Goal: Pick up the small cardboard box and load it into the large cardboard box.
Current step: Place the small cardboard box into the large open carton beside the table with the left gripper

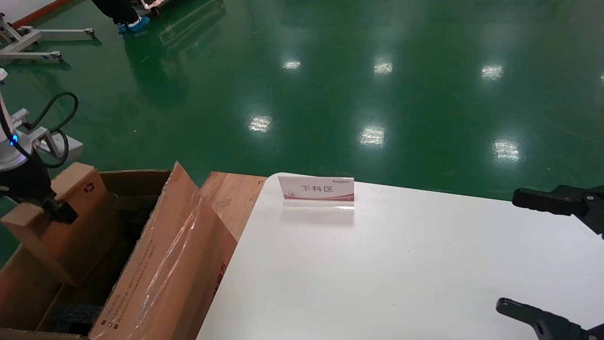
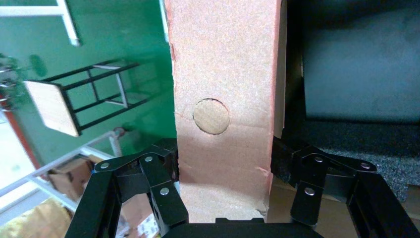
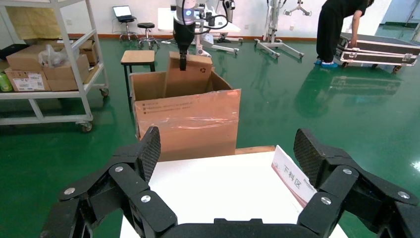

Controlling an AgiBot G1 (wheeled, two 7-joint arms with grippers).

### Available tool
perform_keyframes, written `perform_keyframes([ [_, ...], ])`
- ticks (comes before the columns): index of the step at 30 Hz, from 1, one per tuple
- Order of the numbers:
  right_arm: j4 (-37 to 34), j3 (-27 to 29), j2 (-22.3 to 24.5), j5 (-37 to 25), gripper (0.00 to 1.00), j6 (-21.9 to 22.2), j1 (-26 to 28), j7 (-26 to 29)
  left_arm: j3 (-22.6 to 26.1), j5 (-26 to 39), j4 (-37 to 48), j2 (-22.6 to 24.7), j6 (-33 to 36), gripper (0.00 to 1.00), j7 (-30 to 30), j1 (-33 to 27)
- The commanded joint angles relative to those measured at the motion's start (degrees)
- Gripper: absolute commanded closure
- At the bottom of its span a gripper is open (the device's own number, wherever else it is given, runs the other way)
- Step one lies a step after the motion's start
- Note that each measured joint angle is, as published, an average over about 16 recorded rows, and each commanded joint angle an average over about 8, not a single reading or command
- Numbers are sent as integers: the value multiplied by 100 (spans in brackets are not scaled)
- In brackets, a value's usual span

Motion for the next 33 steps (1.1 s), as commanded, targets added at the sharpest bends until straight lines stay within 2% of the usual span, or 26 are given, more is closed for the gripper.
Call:
perform_keyframes([
  [1,0,-1,0,0,0,0,0,0,23,36,48,66,26,100,-57,-14],
  [29,0,-9,4,6,0,4,2,-5,94,102,-55,-15,-8,100,-384,114],
  [30,0,-10,4,7,0,4,2,-5,91,98,-52,-21,-11,95,-386,114],
  [33,0,-11,4,7,0,5,2,-5,82,90,-45,-42,-19,57,-387,115],
])
